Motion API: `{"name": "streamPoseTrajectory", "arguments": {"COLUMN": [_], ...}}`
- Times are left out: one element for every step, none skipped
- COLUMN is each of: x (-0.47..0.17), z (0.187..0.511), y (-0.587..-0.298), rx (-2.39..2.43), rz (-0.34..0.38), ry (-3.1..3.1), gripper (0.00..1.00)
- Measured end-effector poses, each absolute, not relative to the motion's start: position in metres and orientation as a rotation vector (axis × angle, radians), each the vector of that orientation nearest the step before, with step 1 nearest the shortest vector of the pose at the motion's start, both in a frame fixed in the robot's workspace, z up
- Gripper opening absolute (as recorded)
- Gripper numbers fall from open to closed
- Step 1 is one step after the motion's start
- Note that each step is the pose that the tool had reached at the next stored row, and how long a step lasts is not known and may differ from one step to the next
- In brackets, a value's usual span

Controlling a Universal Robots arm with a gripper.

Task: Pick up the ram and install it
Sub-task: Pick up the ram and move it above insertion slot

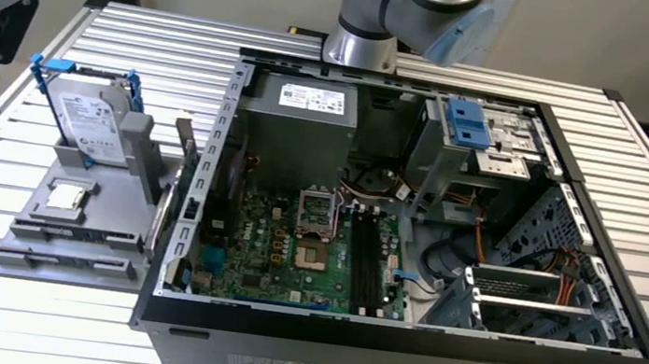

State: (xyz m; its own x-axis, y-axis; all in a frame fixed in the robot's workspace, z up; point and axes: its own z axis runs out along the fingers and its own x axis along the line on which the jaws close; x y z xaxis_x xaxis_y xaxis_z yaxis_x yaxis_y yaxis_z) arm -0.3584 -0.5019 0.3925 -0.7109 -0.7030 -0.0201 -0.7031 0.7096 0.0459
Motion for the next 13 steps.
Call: {"name": "streamPoseTrajectory", "arguments": {"x": [-0.3585, -0.3584, -0.3584, -0.3584, -0.3585, -0.3585, -0.3584, -0.3584, -0.3585, -0.3585, -0.3585, -0.3585, -0.3585], "z": [0.3925, 0.3925, 0.3925, 0.3925, 0.3925, 0.3925, 0.3925, 0.3925, 0.3925, 0.3925, 0.3925, 0.3925, 0.3925], "y": [-0.5018, -0.5019, -0.5019, -0.5019, -0.5019, -0.5018, -0.5018, -0.5018, -0.5018, -0.5018, -0.5018, -0.5018, -0.5018], "rx": [-1.214, -1.231, -1.249, -1.265, -1.281, -1.298, -1.314, -1.33, -1.344, -1.357, -1.371, -1.387, -1.403], "rz": [0.076, 0.073, 0.071, 0.07, 0.069, 0.068, 0.068, 0.068, 0.068, 0.068, 0.068, 0.068, 0.068], "ry": [2.894, 2.887, 2.878, 2.871, 2.863, 2.855, 2.848, 2.841, 2.834, 2.828, 2.822, 2.814, 2.807], "gripper": [0.0, 0.0, 0.0, 0.0, 0.0, 0.0, 0.0, 0.0, 0.0, 0.0, 0.0, 0.0, 0.0]}}
